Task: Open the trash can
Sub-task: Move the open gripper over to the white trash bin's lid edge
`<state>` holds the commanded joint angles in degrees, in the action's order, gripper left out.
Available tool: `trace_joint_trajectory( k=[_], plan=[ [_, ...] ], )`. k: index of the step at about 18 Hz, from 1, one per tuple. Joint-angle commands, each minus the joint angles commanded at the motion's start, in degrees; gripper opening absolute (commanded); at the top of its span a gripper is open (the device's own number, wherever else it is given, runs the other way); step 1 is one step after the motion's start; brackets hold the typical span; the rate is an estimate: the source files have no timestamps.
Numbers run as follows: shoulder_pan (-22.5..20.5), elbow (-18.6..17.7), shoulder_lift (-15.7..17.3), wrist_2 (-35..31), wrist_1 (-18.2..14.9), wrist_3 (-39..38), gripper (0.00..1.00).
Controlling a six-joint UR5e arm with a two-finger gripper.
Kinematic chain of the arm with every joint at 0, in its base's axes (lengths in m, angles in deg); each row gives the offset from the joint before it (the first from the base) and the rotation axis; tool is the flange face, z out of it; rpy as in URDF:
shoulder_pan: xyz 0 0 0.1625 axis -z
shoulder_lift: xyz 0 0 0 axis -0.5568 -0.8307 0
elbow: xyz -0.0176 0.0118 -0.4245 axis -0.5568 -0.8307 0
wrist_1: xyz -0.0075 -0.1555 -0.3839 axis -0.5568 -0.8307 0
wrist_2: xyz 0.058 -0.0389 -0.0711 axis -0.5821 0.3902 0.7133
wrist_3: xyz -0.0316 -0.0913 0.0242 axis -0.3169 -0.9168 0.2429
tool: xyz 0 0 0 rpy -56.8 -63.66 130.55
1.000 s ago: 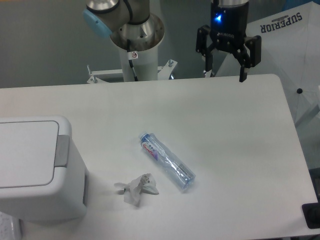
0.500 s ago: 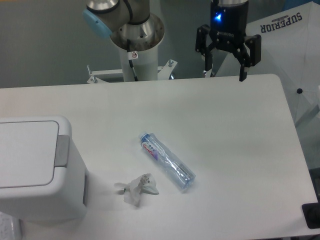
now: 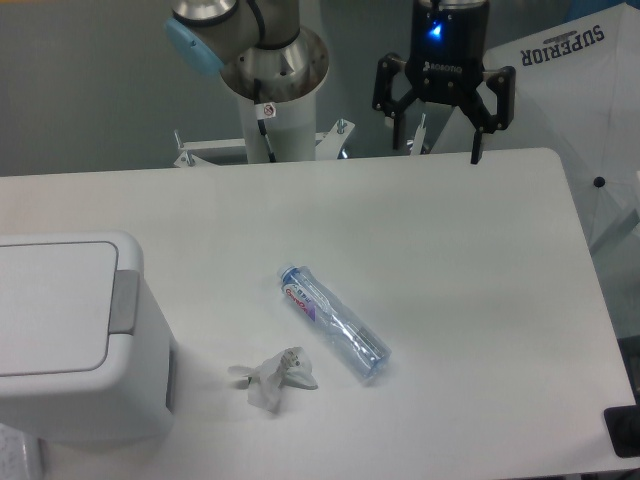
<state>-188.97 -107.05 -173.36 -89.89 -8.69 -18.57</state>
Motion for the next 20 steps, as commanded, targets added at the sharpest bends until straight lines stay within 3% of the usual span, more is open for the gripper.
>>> trace_joint_trajectory(
  k=[8, 14, 20],
  plan=[
    [8.96, 0.61, -2.46, 0.09, 3.52, -16.98, 1.0],
    [15.03, 0.7, -6.06, -0.09, 13.36, -31.04, 1.0],
    [20.22, 1.05, -9.05, -0.09, 15.64, -37.29, 1.0]
  ],
)
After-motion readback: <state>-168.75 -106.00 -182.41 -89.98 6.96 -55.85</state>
